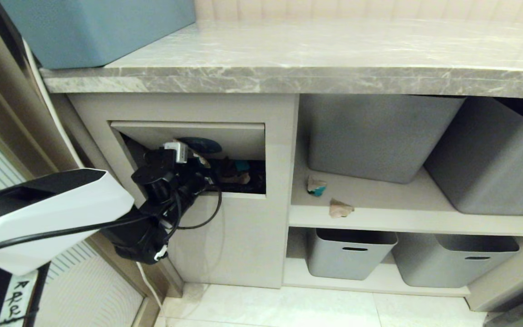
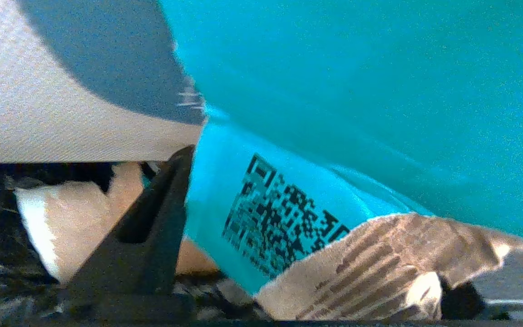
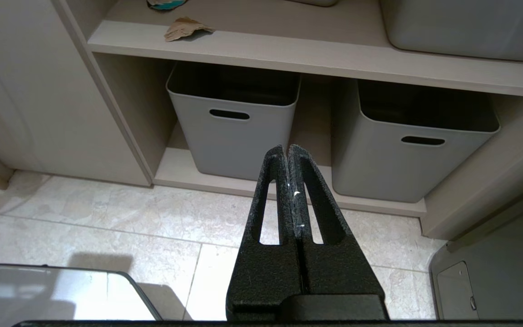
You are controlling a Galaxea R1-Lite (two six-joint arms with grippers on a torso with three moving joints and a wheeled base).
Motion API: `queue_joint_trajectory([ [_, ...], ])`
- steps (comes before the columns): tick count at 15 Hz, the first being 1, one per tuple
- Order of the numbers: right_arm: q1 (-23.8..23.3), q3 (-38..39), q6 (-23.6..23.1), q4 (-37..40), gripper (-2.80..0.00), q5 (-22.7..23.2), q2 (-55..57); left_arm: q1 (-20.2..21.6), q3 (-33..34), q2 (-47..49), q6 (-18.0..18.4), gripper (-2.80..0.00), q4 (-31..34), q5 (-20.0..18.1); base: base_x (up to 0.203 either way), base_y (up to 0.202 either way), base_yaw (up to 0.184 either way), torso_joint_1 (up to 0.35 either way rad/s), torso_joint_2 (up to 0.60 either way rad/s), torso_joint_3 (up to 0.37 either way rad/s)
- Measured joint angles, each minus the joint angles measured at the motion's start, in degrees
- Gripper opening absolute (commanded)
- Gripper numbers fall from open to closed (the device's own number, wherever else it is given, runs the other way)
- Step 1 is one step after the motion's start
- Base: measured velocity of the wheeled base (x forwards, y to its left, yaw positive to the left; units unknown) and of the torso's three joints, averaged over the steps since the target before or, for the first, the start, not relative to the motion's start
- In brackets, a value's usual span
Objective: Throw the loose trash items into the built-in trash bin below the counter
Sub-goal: Put the garbage in the trash can
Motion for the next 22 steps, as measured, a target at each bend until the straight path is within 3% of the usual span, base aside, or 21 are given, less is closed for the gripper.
queue_joint_trajectory([
  [3, 0.0, 0.0, 0.0, 0.0, -2.8, 0.0, -0.1, 0.0, -1.3, 0.9, -0.3, 0.0, 0.2, 3.1, 0.0, 0.0, 0.0, 0.0, 0.0, 0.0],
  [10, 0.0, 0.0, 0.0, 0.0, -2.8, 0.0, -0.2, 0.2, -2.3, 1.5, 0.1, 0.0, 0.1, 3.7, 0.0, 0.0, 0.0, 0.0, 0.0, 0.0],
  [15, 0.0, 0.0, 0.7, 0.0, -2.8, 0.0, -0.2, -1.6, -6.9, 3.0, -0.3, 0.0, -0.7, 15.3, 0.0, 0.0, 0.0, 0.0, 0.0, 0.0],
  [22, 0.0, -0.1, 1.0, 0.0, -2.8, 0.0, -0.2, -3.7, -8.4, 3.8, -1.7, 0.0, -0.9, 17.9, 0.0, 0.0, 0.0, 0.0, 0.0, 0.0],
])
